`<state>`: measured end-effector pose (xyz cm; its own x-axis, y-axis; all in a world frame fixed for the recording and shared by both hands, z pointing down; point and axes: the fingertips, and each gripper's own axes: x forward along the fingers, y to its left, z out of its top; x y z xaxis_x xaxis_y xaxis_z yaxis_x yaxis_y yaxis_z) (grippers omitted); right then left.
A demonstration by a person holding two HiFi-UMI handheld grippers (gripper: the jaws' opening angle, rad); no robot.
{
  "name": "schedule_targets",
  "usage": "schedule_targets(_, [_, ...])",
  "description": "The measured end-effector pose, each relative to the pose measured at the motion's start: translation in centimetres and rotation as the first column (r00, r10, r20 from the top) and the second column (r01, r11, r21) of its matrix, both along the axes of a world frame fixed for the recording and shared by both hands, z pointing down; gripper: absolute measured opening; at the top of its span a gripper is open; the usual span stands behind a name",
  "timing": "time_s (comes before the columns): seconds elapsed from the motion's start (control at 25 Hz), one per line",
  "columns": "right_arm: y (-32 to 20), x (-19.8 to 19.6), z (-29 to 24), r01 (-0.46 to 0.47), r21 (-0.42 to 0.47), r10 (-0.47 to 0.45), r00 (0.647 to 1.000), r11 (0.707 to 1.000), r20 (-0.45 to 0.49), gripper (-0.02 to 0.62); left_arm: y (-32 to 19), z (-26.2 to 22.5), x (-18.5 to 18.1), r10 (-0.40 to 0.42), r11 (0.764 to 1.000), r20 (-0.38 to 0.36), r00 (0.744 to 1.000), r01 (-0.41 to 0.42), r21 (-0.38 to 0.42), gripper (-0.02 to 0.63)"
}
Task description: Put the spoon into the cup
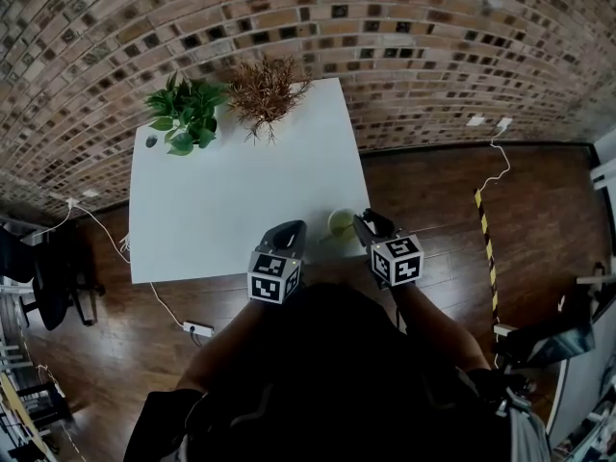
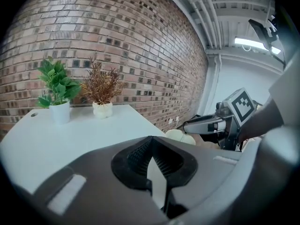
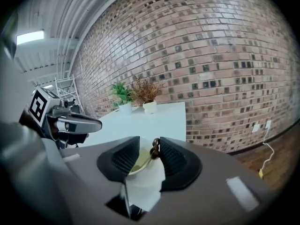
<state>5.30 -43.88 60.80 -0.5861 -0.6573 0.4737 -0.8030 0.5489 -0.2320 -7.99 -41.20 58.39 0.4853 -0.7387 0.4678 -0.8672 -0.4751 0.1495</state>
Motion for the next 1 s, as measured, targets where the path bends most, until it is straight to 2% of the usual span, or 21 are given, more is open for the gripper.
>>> schedule_targets(0.32, [0.2, 1.3, -1.5, -0.010, 0.021, 0.010, 1.000, 1.000, 0.021, 0.193, 0.9, -0.3, -0.2, -0.036, 0.999, -0.004, 0.999, 0.036, -0.013, -0.006])
schedule_targets(0.44, [0.3, 1.8, -3.1, -0.003, 0.045, 0.001, 0.999, 0.999, 0.043, 0.193, 1.3, -1.4, -1.0, -0.068, 0.998, -0.006, 0.998, 0.068, 0.007, -0.006])
schedule_targets(0.56, [0.0, 2.3, -5.3, 0.019, 0.081, -0.024, 0.997, 0.997, 0.066, 0.185, 1.2, -3.0, -3.1, -0.139, 0.989, -0.001, 0.990, 0.139, 0.056, -0.006])
schedule_targets(0.72, [0.8, 3.8, -7.3, 0.036, 0.093, -0.046, 0.993, 0.995, 0.111, 0.156, 3.1, -4.4, -3.5, -0.190, 0.978, 0.035, 0.981, 0.186, 0.091, -0.006])
schedule_targets(0.84, [1.2, 4.9, -8.9, 0.040, 0.099, -0.055, 0.987, 0.994, 0.151, 0.116, 4.4, -6.7, -2.7, -0.195, 0.973, -0.002, 0.981, 0.193, 0.128, -0.006])
schedule_targets(0.92, [1.3, 5.5, -10.3, 0.048, 0.115, -0.067, 0.983, 0.992, 0.170, 0.042, 5.1, -8.4, -2.4, -0.184, 0.969, -0.038, 0.982, 0.188, 0.163, -0.006])
schedule_targets(1.0, [1.8, 5.1, -11.4, 0.065, 0.131, -0.089, 0.979, 0.989, 0.185, 0.031, 6.5, -9.7, -3.3, -0.184, 0.964, -0.028, 0.982, 0.186, 0.191, -0.006])
